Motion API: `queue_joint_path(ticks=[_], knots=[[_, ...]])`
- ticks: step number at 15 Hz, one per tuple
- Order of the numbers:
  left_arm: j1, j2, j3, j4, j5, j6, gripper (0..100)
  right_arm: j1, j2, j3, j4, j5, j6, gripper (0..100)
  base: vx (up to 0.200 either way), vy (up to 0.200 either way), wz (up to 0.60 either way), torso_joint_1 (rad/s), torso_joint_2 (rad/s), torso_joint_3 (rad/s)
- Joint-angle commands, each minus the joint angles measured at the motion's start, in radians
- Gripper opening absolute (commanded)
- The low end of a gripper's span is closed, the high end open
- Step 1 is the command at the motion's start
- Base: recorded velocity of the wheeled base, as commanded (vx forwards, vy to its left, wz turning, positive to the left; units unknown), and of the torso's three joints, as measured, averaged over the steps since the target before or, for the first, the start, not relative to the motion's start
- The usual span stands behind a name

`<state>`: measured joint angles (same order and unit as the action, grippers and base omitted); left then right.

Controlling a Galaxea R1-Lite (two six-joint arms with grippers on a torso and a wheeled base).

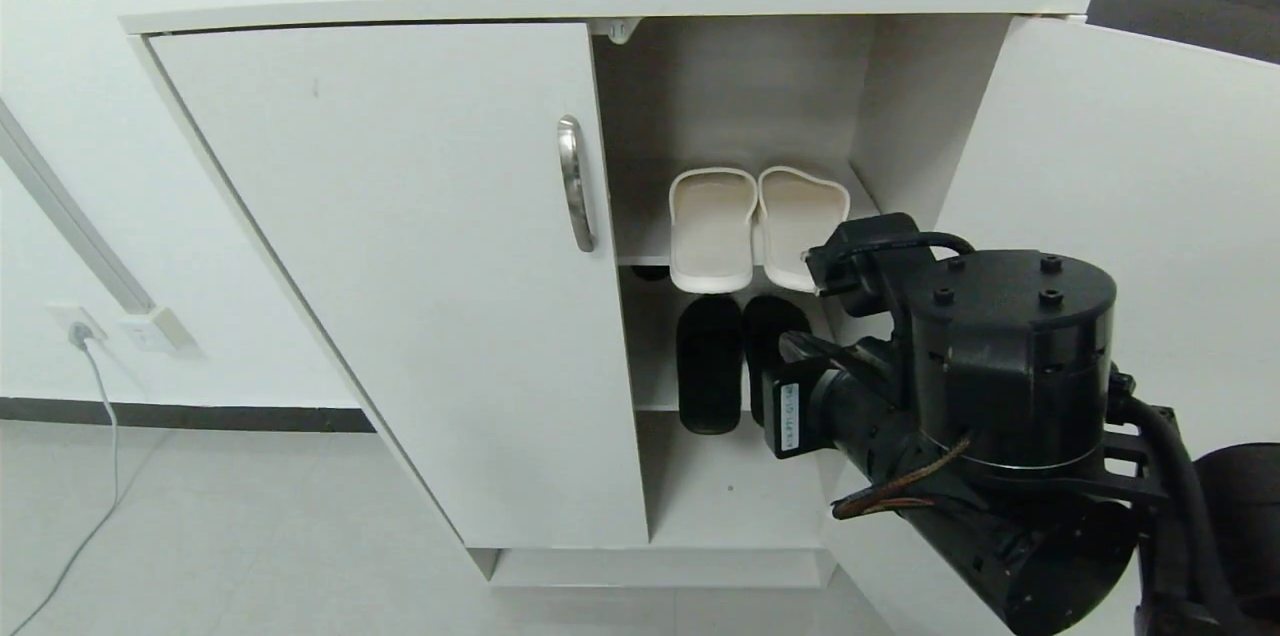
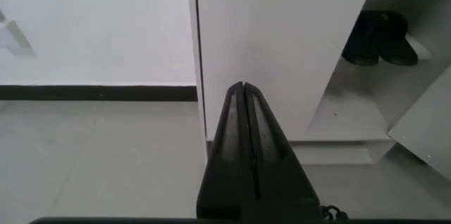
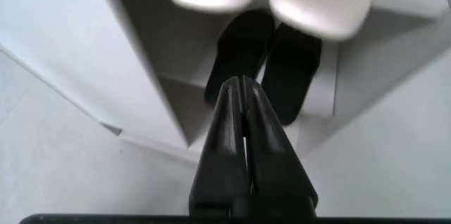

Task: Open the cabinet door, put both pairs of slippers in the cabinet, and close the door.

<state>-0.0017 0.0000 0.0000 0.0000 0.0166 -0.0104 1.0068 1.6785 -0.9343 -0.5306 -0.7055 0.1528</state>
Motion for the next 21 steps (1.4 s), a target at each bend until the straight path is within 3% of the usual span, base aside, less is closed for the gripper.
queue_joint_path(ticks=[1, 10, 21], knots=[[0.000, 0.000, 0.000, 0.000, 0.000, 0.000, 0, 0.001, 0.006, 0.002, 0.000, 0.000, 0.001, 0, -0.200, 0.000, 0.00, 0.007, 0.00, 0.007], [0.000, 0.000, 0.000, 0.000, 0.000, 0.000, 0, -0.005, 0.010, 0.022, 0.000, 0.000, -0.001, 0, -0.200, 0.000, 0.00, 0.001, 0.00, 0.002], [0.000, 0.000, 0.000, 0.000, 0.000, -0.002, 0, -0.028, 0.026, 0.043, -0.003, 0.001, -0.010, 0, 0.000, 0.000, 0.00, 0.000, 0.00, 0.000]])
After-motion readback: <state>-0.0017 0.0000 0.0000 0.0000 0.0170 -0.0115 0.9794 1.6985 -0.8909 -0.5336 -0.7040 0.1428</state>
